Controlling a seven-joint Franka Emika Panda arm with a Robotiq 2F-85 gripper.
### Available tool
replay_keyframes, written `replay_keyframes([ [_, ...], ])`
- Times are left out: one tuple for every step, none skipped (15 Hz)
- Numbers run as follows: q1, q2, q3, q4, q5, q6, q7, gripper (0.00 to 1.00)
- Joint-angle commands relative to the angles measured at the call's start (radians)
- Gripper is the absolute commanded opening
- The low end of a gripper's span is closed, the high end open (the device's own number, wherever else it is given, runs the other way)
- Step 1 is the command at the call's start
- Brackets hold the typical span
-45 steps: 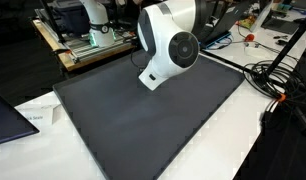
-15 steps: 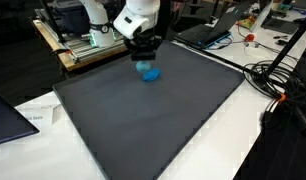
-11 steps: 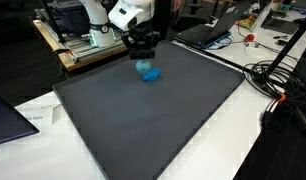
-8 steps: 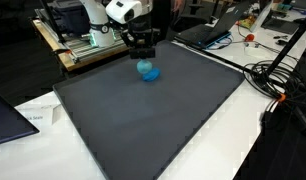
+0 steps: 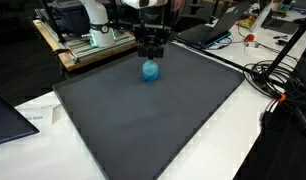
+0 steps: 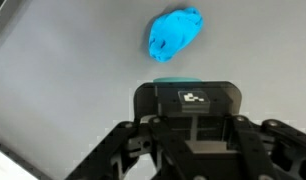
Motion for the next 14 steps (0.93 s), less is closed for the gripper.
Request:
replay_keyframes([
  [0.037,-0.025,0.014,-0.024,-0.122,0.012,0.177,0.22],
  [0.047,-0.021,0.019,-0.02,-0.154,0.006,0.225,0.22],
  [0.056,-0.017,0.024,-0.016,-0.184,-0.002,0.268,0.22],
  [0.064,-0.013,0.028,-0.012,-0.212,-0.006,0.31,0.22],
  [0.073,-0.008,0.033,-0.008,-0.24,-0.014,0.354,0.22],
  [0.081,-0.001,0.039,-0.003,-0.269,-0.021,0.398,0.22],
  [0.088,0.004,0.044,0.0,-0.291,-0.028,0.434,0.22],
  [0.096,0.012,0.051,0.004,-0.312,-0.037,0.468,0.22],
  [0.103,0.021,0.057,0.01,-0.328,-0.049,0.498,0.22],
  [0.11,0.032,0.064,0.018,-0.343,-0.062,0.526,0.22],
  [0.118,0.044,0.069,0.026,-0.355,-0.076,0.552,0.22],
  [0.126,0.056,0.075,0.035,-0.366,-0.094,0.576,0.22],
  [0.135,0.071,0.081,0.048,-0.375,-0.117,0.598,0.22],
  [0.144,0.086,0.086,0.062,-0.384,-0.14,0.626,0.22],
])
